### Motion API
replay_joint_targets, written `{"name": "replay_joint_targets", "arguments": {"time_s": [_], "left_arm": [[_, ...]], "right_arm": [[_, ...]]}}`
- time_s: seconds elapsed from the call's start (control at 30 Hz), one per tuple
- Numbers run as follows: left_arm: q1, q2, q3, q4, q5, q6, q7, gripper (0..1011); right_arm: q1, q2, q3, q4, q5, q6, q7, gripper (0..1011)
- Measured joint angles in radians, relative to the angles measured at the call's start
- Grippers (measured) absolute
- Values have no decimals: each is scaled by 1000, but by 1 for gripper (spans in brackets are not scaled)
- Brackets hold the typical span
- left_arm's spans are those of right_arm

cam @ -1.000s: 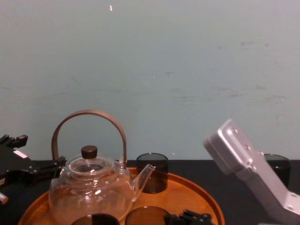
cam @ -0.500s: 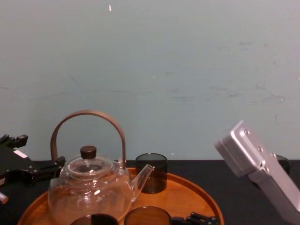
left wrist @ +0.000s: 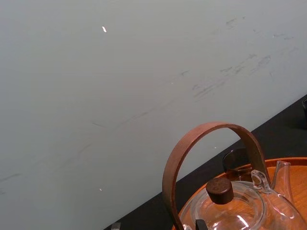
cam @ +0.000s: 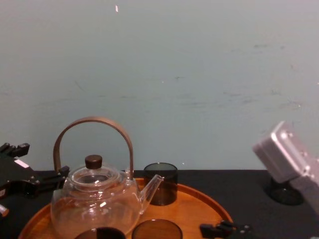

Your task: Pick up the glass from the table and place it on the tray.

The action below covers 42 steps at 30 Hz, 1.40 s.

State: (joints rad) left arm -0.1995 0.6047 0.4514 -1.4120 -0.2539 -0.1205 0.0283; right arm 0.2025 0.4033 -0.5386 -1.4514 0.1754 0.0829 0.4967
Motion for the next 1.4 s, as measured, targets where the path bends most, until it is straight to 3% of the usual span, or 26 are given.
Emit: {"name": "replay_joint_targets", "arguments": {"time_s": [0.23, 0.37, 0.87, 1.4], "left_arm": [[0, 0, 0, 0, 0, 0, 0, 1010], [0, 0, 0, 0, 0, 0, 0, 1009], [0, 0, 0, 0, 0, 0, 0, 1010], [0, 0, 0, 0, 0, 0, 0, 1010]], "right_arm": [[-30, 30, 47, -29, 2, 0, -37, 1002], [-46, 43, 93, -27, 8, 1, -68, 1002], [-49, 42, 239, 32, 58, 10, -125, 1002], [-11, 25, 299, 103, 70, 21, -150, 1002]]}}
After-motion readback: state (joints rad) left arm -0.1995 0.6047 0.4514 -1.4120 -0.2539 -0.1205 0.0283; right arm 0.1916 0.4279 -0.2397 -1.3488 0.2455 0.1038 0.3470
